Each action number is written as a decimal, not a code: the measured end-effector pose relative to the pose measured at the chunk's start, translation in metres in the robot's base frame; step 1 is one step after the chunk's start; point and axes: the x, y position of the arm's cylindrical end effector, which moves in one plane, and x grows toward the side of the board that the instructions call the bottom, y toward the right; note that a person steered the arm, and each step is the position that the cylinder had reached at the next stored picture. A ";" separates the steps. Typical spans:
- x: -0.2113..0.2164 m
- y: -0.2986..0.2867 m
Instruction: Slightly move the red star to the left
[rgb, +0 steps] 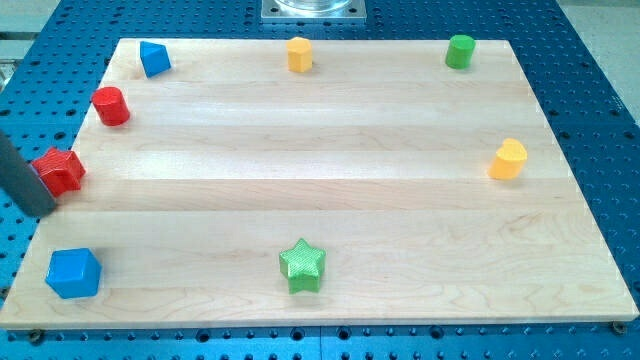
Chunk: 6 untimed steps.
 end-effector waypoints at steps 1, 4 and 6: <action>-0.027 0.008; -0.050 0.132; -0.096 0.075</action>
